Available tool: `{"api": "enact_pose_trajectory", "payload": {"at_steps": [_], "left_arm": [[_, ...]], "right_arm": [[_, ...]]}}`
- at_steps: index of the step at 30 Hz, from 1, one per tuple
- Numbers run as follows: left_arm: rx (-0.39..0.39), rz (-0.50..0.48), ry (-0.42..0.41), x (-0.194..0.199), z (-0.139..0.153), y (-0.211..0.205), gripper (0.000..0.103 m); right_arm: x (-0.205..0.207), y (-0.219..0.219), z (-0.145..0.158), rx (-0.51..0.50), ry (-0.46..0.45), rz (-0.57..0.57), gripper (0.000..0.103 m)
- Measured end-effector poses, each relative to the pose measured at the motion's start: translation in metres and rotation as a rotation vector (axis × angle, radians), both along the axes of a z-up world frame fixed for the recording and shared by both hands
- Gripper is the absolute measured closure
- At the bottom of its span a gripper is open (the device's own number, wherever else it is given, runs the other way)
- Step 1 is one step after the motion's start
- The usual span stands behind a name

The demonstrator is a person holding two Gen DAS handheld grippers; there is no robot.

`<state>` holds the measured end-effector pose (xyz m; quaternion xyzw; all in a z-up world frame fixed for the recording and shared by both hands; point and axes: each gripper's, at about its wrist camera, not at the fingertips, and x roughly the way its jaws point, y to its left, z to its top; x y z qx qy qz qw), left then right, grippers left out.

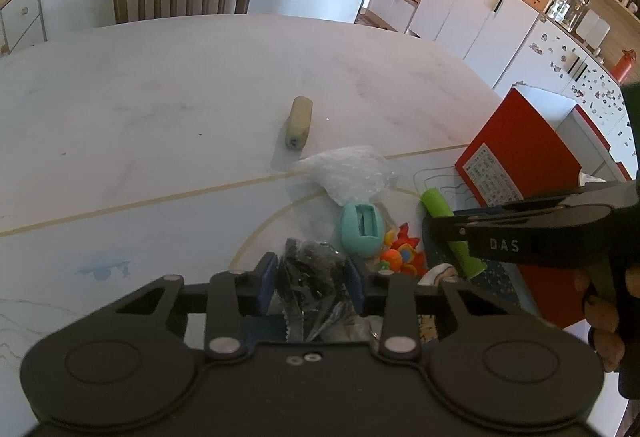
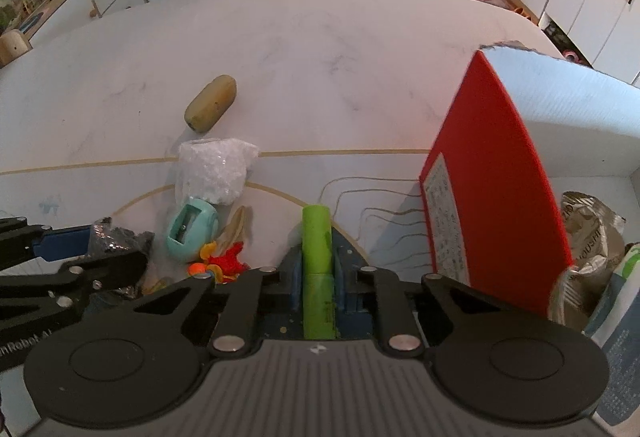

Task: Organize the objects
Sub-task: 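Grasp the dark mesh packet with the left tool while the right tool grasps the lime-green tube, then carry the dark packet and green tube into the shoebox with both tools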

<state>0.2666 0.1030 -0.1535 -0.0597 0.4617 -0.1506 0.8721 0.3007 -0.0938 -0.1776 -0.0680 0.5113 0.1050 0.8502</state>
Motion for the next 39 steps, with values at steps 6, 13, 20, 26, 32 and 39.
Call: {"api": "enact_pose_trajectory", "payload": {"at_steps": [6, 13, 20, 26, 32, 39], "left_arm": [[-0.012, 0.013, 0.008, -0.005, 0.006, 0.003, 0.076], [-0.042, 0.034, -0.012, -0.017, 0.026, 0.011, 0.078], [-0.054, 0.045, -0.039, -0.032, 0.053, 0.012, 0.078], [-0.070, 0.034, -0.061, -0.046, 0.079, 0.002, 0.078], [-0.089, -0.001, -0.088, -0.060, 0.106, -0.018, 0.078], [-0.099, -0.048, -0.119, -0.072, 0.129, -0.053, 0.078]], "right_arm": [[-0.012, -0.006, 0.021, 0.028, -0.043, 0.008, 0.087], [-0.034, -0.020, 0.053, 0.101, -0.064, 0.003, 0.087], [-0.062, -0.037, 0.088, 0.156, -0.101, 0.005, 0.087], [-0.081, -0.053, 0.115, 0.181, -0.129, 0.004, 0.087], [-0.099, -0.074, 0.135, 0.190, -0.144, -0.011, 0.087], [-0.109, -0.110, 0.148, 0.188, -0.183, -0.046, 0.087]]}}
